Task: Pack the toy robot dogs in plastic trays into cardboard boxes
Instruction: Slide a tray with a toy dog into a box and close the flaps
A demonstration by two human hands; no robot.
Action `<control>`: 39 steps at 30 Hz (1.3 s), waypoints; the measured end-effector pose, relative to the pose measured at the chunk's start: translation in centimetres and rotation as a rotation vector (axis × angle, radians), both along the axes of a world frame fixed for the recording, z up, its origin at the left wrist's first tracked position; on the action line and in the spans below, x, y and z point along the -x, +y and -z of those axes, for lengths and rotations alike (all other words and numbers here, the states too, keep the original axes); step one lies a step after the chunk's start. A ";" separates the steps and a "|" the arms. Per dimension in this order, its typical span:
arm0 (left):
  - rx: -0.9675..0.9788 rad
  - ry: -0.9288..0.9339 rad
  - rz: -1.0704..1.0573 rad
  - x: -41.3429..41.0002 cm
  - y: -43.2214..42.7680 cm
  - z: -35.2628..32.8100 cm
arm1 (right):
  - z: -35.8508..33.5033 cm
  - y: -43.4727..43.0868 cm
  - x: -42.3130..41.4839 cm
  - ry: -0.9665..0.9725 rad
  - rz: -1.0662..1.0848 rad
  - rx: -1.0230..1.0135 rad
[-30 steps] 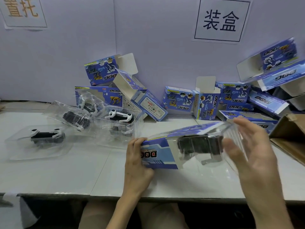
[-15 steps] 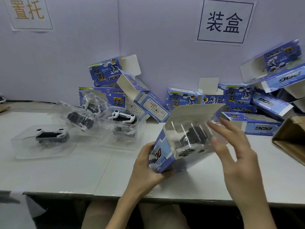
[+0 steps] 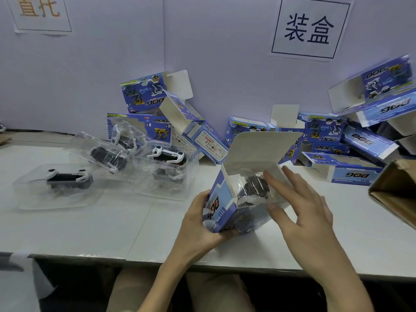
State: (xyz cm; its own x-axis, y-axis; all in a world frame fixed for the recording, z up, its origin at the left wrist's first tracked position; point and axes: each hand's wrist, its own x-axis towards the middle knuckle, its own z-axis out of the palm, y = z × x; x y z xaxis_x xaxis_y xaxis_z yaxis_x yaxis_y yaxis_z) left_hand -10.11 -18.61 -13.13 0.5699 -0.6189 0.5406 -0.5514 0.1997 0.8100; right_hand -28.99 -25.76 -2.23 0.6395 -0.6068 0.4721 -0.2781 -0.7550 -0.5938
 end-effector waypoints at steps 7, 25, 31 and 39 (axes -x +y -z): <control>-0.017 0.000 0.020 -0.1 -0.1 0.1 | -2.3 1.2 1.0 -0.270 -0.128 0.029; -0.072 0.144 0.073 -1.1 -0.2 0.4 | -2.0 -3.4 -5.5 0.436 -0.162 0.360; -0.128 0.212 0.053 -1.3 -0.4 0.4 | -3.9 -4.3 -8.4 0.559 -0.199 0.331; 0.163 -0.096 -0.310 0.1 -0.5 -3.3 | -4.6 -4.9 -8.8 0.597 -0.222 0.311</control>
State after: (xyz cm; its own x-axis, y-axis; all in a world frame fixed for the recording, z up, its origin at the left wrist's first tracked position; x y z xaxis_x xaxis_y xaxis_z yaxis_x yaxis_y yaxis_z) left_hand -10.17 -19.09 -9.81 0.6592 -0.3256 0.6778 -0.6777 0.1334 0.7231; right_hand -20.16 -30.64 2.32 0.9360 -0.3262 0.1324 -0.3090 -0.9414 -0.1350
